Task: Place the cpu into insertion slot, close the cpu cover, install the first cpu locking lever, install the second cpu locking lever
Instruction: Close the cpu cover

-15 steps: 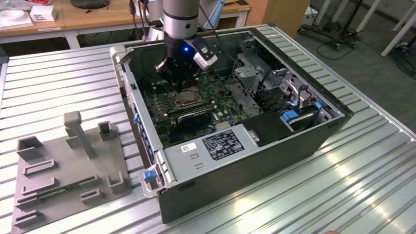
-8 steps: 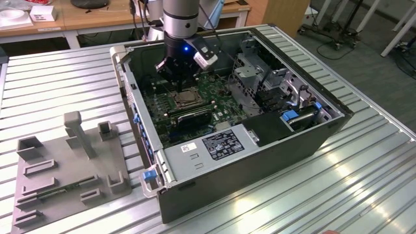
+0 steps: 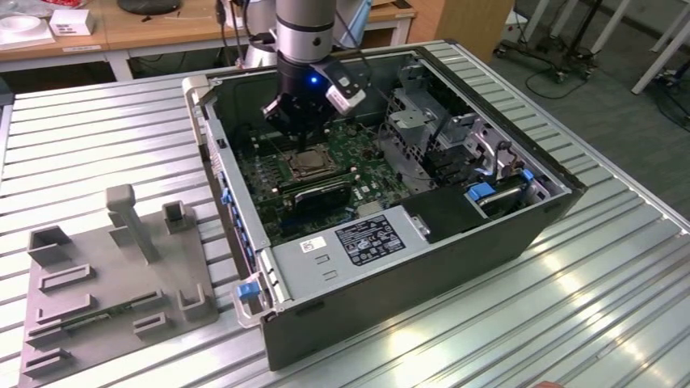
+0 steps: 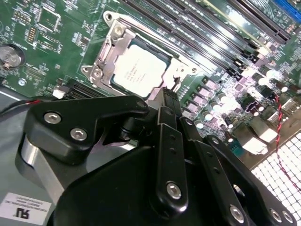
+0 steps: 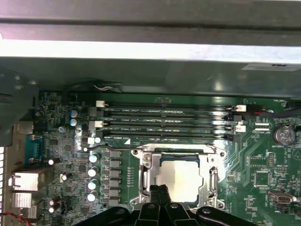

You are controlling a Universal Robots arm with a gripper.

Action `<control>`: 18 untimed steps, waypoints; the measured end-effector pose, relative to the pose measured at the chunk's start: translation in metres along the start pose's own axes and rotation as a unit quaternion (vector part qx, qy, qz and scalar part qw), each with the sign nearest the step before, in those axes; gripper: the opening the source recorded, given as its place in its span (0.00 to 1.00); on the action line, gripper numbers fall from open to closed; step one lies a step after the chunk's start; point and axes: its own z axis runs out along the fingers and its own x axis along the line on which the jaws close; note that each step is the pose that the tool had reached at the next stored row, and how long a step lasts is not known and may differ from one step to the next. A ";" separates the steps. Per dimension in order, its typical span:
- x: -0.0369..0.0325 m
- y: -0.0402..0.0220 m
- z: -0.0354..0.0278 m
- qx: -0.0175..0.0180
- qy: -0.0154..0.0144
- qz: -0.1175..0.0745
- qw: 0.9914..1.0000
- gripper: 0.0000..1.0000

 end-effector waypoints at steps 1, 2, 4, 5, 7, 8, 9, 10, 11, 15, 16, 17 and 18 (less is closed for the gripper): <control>-0.0015 0.0000 0.0000 0.000 0.000 0.000 1.000 0.11; -0.0029 0.0000 0.0000 0.000 0.000 0.000 1.000 0.11; -0.0061 -0.0001 0.0000 0.000 0.000 0.000 1.000 0.11; -0.0078 -0.0001 0.0000 0.000 0.000 0.000 1.000 0.11; -0.0111 -0.0002 -0.0001 0.000 0.000 0.000 1.000 0.11; -0.0127 -0.0002 -0.0001 0.000 0.000 0.000 1.000 0.11; -0.0143 -0.0002 -0.0001 0.000 0.000 0.000 1.000 0.11; -0.0156 -0.0003 -0.0001 0.000 0.000 0.000 1.000 0.11; -0.0163 -0.0003 -0.0001 0.000 0.000 0.000 1.000 0.11; -0.0166 -0.0002 -0.0001 0.000 -0.001 0.000 1.000 0.11; -0.0164 -0.0002 -0.0001 0.000 -0.004 -0.001 1.000 0.11; -0.0163 -0.0002 -0.0001 0.000 -0.006 -0.001 1.000 0.11; -0.0162 -0.0002 0.0000 0.000 -0.008 -0.001 1.000 0.11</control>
